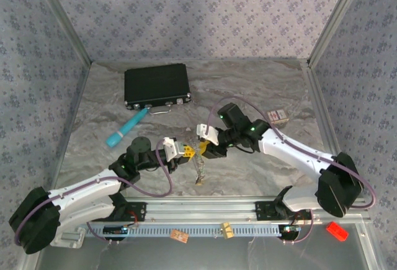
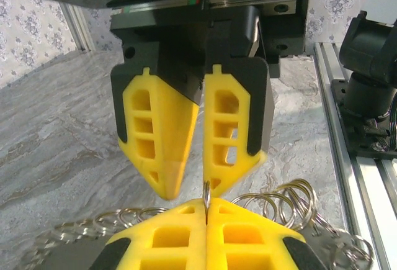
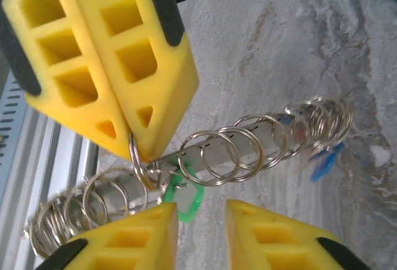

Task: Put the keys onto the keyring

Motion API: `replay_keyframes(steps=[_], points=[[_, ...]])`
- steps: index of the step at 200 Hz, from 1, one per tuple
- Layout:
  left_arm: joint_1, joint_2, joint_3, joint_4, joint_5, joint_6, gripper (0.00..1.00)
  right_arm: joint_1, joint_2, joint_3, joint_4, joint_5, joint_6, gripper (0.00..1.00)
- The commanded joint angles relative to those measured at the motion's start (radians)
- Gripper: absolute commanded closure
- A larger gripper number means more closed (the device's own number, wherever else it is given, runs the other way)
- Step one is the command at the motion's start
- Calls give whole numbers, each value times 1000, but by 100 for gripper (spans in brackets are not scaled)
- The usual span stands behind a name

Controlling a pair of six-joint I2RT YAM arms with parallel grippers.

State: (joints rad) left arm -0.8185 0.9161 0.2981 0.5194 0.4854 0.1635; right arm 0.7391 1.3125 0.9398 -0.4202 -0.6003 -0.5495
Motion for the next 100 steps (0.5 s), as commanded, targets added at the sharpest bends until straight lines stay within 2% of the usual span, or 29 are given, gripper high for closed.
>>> replay_keyframes(steps=[1, 61, 100], points=[[-4, -23, -5, 87, 38, -8, 100, -21, -57, -43, 34, -37, 20, 69], [-2, -19, -5, 128, 52, -22, 100, 2, -26, -71, 75, -144, 52, 67], [-2, -17, -5, 149, 43, -30, 100, 23, -12, -103, 133, -128, 84, 66]])
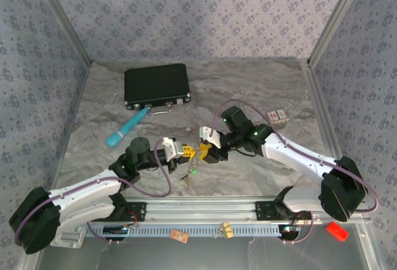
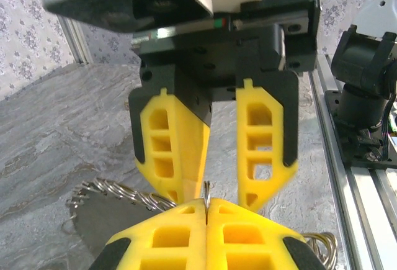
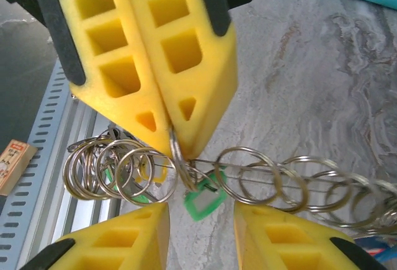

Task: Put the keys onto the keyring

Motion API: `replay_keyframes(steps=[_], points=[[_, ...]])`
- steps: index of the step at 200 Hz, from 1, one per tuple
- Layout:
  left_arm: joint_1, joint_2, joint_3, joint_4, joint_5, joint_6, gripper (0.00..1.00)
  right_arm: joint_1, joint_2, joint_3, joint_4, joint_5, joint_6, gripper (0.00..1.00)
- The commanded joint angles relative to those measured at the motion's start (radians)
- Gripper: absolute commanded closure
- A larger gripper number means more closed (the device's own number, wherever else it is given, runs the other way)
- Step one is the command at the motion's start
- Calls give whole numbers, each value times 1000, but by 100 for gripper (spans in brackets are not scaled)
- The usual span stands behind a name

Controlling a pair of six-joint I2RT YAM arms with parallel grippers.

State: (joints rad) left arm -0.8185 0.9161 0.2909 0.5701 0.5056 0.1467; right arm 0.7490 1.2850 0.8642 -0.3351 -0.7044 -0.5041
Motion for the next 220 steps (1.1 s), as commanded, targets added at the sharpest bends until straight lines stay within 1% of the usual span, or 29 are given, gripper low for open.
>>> replay_keyframes(steps=[1, 51, 93, 115, 129, 152, 167, 220], points=[[-3, -16, 2, 99, 22, -13, 100, 14, 17, -28, 51, -23, 39, 66], [-2, -21, 2, 108, 1, -14, 100, 21, -4, -91, 145, 14, 87, 64], [-2, -25, -5, 138, -6, -36, 100, 37, -5, -134, 298, 72, 141, 64], [-3, -30, -10, 149, -12, -45, 100, 42, -3, -152, 367, 96, 163, 66], [-1, -35, -12, 146, -14, -45, 100, 42, -9, -159, 389, 109, 168, 70], [-3, -50, -16, 133, -25, -41, 100, 36, -29, -166, 373, 131, 152, 79], [-3, -62, -19, 120, -34, -35, 100, 29, -48, -161, 338, 141, 135, 86], [-1, -70, -10, 50, -64, -6, 100, 21, -96, -103, 169, 148, 72, 99]])
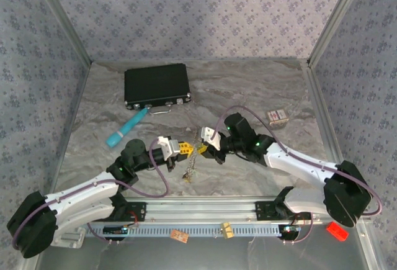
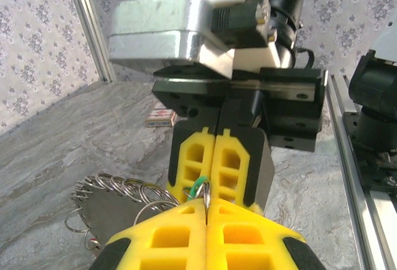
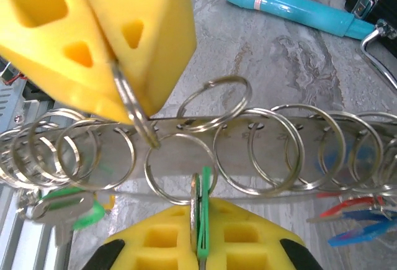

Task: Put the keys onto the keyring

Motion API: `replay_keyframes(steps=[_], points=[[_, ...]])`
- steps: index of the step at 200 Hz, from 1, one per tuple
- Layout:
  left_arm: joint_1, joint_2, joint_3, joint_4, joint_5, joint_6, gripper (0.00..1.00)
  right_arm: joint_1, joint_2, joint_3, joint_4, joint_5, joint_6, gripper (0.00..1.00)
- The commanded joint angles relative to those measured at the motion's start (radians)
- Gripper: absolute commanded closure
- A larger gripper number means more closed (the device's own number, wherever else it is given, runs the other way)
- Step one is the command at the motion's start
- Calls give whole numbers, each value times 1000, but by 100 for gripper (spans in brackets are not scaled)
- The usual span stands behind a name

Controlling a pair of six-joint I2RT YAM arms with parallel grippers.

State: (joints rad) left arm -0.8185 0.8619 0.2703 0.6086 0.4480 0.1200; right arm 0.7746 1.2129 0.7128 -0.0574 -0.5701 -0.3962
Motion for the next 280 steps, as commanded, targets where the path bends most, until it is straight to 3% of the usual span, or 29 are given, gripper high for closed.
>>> replay_keyframes(steps=[1, 84, 134, 147, 150, 154, 197, 220, 249, 280], points=[[-2, -16, 10, 11, -6, 22, 100, -4, -25, 51, -110, 13, -36, 100], [-2, 45, 52, -97, -5, 62, 100, 25, -39, 151, -222, 63, -75, 100], [-2, 14, 13, -42, -89, 29, 41, 25, -1, 198, -266, 116, -111, 100], [-1, -31, -15, -32, -147, 15, 16, 26, 22, 216, -276, 122, -120, 100], [-2, -45, -21, -32, -166, 13, 6, 25, 27, 219, -277, 122, -122, 100], [-1, -64, -29, -33, -196, 8, 1, 26, 33, 224, -275, 123, -125, 100], [14, -355, -64, -214, -707, -58, 0, 64, 133, 301, -245, 124, -130, 100], [64, -533, -66, -327, -910, -145, 0, 110, 214, 365, -183, 124, -104, 100], [147, -681, -50, -439, -947, -249, 0, 162, 326, 418, -41, 154, -4, 100], [193, -663, -22, -484, -944, -303, 0, 176, 438, 433, 54, 240, 107, 100]])
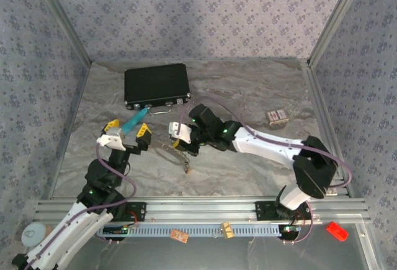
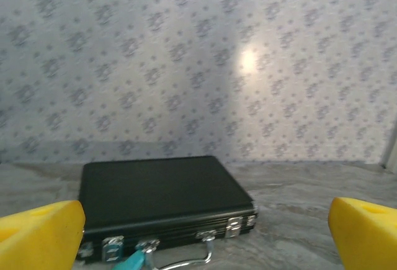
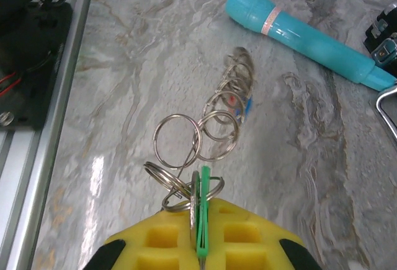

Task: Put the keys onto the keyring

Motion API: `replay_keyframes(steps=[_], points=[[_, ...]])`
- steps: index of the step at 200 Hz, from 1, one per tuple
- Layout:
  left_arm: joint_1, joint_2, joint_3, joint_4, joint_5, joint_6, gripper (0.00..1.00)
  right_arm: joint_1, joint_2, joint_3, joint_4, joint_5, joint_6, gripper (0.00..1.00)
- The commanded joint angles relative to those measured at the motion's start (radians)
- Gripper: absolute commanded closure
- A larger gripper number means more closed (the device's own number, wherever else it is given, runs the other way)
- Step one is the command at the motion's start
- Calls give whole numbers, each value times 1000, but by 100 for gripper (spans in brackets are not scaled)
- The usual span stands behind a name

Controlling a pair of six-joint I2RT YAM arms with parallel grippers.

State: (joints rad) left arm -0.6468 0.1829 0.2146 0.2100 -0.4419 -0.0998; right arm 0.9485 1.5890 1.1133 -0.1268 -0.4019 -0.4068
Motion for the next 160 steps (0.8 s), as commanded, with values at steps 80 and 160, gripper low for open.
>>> replay_keyframes(steps=[80, 160], points=[[81, 275, 97, -89, -1, -158, 0, -122, 126, -6, -214, 301, -135, 100], [138, 421, 134, -121, -33, -206, 0, -133, 143, -104, -436, 775, -320, 84]])
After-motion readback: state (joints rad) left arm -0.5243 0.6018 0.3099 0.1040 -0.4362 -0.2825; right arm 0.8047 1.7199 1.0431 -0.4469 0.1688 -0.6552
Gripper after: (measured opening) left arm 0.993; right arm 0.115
